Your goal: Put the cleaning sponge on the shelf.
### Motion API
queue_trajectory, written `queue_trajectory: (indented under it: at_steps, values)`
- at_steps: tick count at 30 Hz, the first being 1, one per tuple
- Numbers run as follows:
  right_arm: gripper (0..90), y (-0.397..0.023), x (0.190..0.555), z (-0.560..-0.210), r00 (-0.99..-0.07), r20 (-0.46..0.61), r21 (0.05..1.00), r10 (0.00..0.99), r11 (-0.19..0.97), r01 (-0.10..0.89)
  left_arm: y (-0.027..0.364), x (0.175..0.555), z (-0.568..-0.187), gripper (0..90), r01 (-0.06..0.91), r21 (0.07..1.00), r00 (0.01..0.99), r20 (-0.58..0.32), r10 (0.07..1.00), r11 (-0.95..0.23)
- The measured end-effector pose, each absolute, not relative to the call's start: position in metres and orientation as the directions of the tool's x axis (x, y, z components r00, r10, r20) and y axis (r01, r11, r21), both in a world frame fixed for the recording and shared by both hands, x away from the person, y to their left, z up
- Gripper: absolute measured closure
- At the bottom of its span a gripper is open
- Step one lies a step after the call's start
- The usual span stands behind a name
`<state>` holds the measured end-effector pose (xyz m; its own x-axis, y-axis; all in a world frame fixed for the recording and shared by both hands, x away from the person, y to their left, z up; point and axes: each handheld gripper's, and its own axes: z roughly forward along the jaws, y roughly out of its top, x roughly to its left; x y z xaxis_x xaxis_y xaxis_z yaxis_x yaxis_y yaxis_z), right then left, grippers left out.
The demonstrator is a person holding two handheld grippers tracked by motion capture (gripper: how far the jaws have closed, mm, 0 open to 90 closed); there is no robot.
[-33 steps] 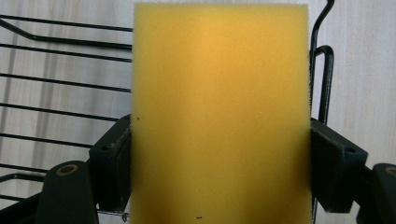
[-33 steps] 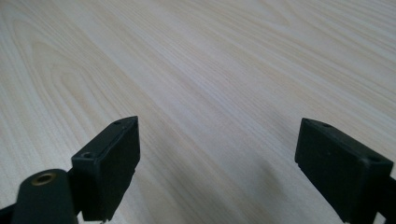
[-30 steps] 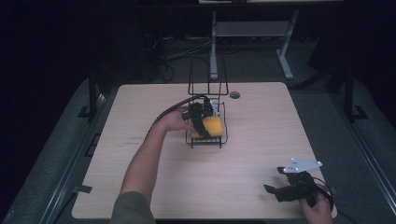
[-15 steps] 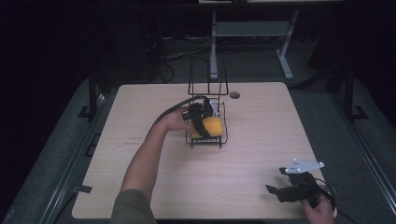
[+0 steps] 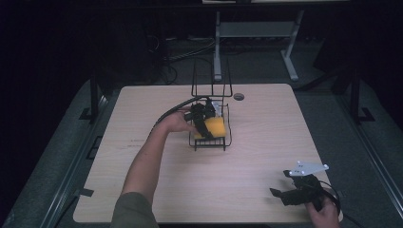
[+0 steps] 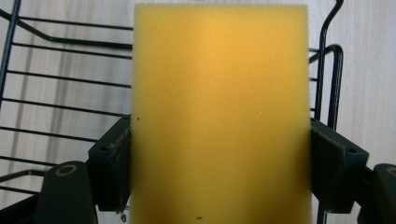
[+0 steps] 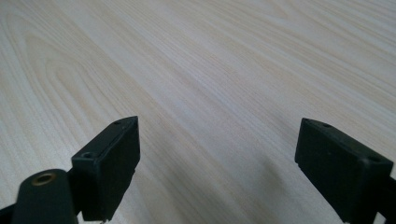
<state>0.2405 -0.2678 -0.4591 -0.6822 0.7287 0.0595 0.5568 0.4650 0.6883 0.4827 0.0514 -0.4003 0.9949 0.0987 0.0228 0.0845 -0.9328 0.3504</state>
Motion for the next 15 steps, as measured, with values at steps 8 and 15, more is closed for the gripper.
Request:
queue_trajectory:
  at_steps: [8,15]
  values:
    - [13.8,-0.2685,0.2415,-0.4593,-0.686,0.059,0.686,0.725,0.469,0.556,0.046,0.484,-0.4046,18.7,0.109,0.351,0.993,0.0,0.117,-0.93]
    - [13.8,-0.2685,0.2409,-0.4593,-0.683,0.066,0.688,0.728,0.463,0.56,0.0465,0.4833,-0.3998,18.5,0.106,0.359,0.993,0.017,0.12,-0.927]
